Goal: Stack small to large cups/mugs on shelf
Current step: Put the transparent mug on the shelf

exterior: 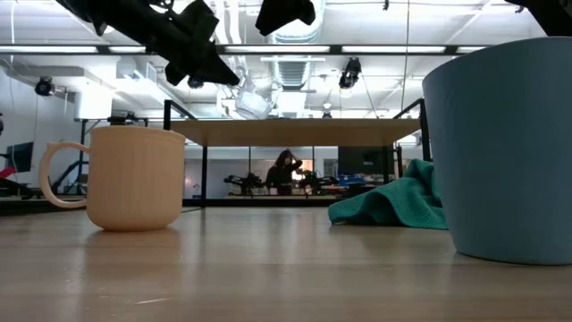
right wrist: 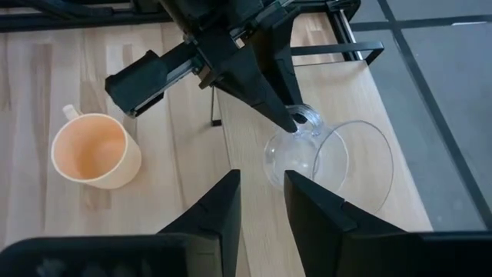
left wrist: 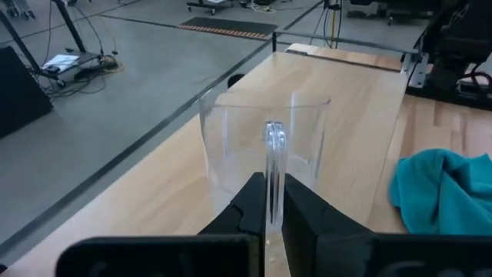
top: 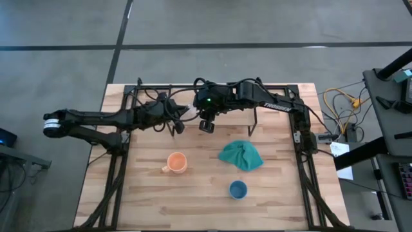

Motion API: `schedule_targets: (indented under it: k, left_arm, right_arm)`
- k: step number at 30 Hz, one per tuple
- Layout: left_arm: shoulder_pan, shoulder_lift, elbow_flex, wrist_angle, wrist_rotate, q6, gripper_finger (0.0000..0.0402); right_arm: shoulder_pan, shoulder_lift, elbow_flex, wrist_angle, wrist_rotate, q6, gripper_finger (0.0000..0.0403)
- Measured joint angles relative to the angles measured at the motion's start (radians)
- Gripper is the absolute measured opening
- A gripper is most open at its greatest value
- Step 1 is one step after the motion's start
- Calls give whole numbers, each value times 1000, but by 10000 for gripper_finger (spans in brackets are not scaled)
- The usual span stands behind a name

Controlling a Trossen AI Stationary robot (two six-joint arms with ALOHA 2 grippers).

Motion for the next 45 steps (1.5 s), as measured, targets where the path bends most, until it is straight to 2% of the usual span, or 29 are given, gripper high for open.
schedule_targets:
  k: [7, 25, 32, 37, 45]
  left_arm:
    - [0, 4, -38, -20, 1, -1, 28]
    - [0, -60, -51, -15, 1, -4, 27]
    - [0, -72, -63, -157, 1, -99, 27]
    - [0, -69, -81, -148, 42, -139, 27]
    - [0, -76, -44, -155, 52, -132, 28]
  right_arm:
    - [0, 0, 0, 0, 0, 5, 96]
    - [-5, 0, 0, 1, 0, 24, 96]
    - [-5, 0, 0, 1, 0, 47, 96]
    - [-5, 0, 0, 1, -3, 45, 96]
    - [-5, 1, 0, 1, -11, 44, 96]
